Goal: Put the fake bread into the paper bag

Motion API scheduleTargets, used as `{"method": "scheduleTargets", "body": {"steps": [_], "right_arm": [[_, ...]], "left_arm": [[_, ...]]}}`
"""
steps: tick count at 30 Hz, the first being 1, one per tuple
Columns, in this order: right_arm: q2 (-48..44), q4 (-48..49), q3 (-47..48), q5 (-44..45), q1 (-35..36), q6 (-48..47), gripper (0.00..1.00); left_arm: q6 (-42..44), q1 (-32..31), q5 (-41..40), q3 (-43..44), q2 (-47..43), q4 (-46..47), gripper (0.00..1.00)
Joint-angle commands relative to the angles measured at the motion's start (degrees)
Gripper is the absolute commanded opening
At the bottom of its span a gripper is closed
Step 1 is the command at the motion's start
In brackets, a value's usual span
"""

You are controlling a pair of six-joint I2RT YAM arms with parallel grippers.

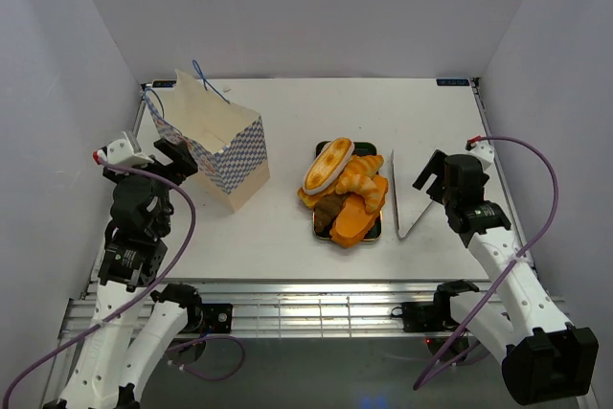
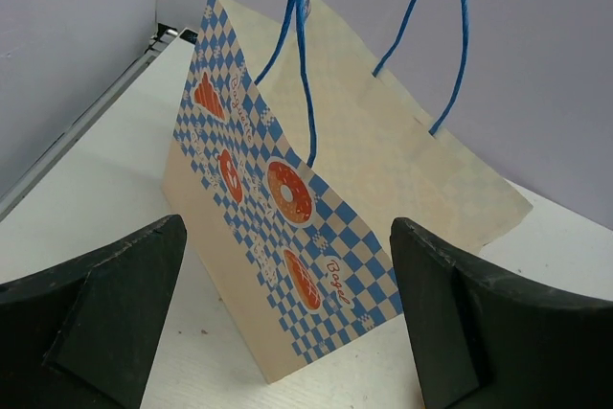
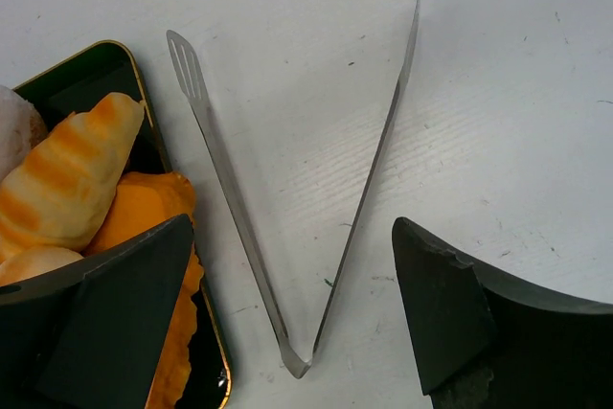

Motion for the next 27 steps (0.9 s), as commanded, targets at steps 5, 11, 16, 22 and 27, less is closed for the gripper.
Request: {"method": "scheduleTargets", "body": {"steps": [5,11,16,22,27], "right_arm": [[-3.37,-1.64,-0.96,2.87,-0.22,1.13,0.90],[-4.26,-4.70,-3.61,-2.04,-0.22,3.76,0.90],[2.15,-7.96,-3.61,-5.56,-0.22,4.65,0.90],[5.50,-6.91,-3.61,-11.10,0.05,2.72,0.90],[6.12,-4.71,-4.75,-15.32,1.45,-0.53,0.90]], "left_arm": [[0.61,-0.28,1.16,-1.75,-3.87,1.78,0.98],[0.96,-1.33,-0.06,-2.19,-5.63,1.87,0.98],[1.22,-2.56,-1.03,-2.46,-6.51,1.87,0.98],[1.57,-3.88,-0.94,-2.63,-6.60,1.78,0.98],[1.75,-4.23,-0.77,-2.72,-6.86,1.78,0.98]]}}
